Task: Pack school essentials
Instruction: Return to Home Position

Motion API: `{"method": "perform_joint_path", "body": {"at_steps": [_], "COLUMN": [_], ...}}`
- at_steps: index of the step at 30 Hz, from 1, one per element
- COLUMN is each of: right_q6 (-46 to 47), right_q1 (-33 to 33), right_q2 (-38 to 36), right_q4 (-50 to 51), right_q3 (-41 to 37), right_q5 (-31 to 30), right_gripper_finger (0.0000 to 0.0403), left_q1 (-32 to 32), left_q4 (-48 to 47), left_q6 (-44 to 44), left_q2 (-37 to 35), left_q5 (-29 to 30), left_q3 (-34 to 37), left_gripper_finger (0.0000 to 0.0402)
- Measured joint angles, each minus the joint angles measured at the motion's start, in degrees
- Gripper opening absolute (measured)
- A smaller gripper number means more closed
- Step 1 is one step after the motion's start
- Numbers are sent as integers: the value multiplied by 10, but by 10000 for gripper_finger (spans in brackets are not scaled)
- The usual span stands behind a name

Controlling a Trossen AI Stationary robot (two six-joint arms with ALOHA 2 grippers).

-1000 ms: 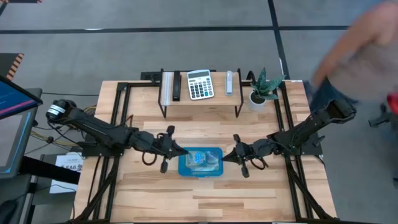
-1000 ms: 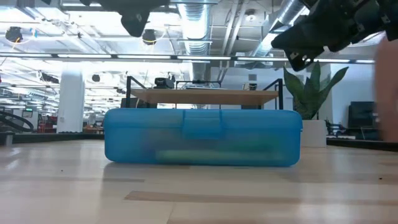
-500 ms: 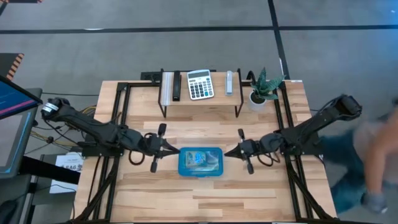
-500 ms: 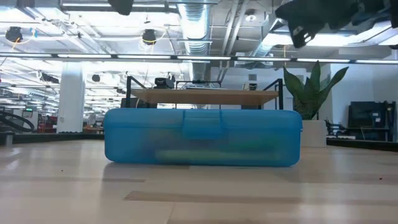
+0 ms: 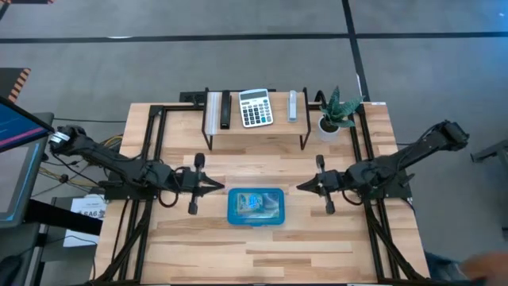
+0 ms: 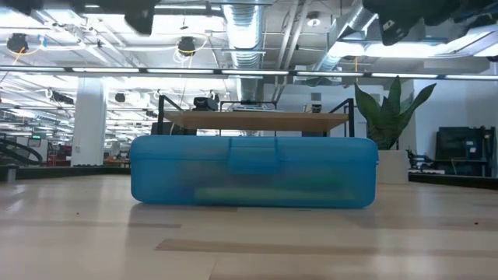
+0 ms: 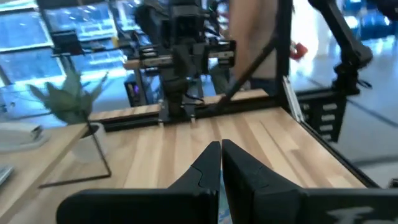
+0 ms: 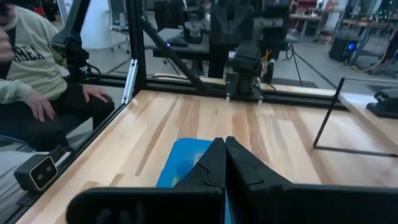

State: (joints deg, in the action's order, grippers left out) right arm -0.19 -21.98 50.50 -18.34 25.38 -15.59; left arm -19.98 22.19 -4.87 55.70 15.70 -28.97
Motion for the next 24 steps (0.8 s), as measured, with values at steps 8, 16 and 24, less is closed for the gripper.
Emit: {"method": "perform_joint_path", "body": {"at_steps": [8, 16, 24], "right_q6": [-3, 2, -3], "right_q1": [28, 112, 147], "right_q2": [-107, -220, -309], "right_q4": [-7, -3, 75], "right_q3": [-81, -143, -161], "right_q5": [-15, 2, 40], "right_gripper_finger": [13, 13, 13], "left_q1": [23, 44, 57], "left_q4": [83, 81, -9], "left_q6": [43, 67, 72], "left_q2": [-140, -288, -399], "left_q5": [2, 21, 37], "left_q3": [146, 242, 266], "left_gripper_finger": [4, 4, 4]}}
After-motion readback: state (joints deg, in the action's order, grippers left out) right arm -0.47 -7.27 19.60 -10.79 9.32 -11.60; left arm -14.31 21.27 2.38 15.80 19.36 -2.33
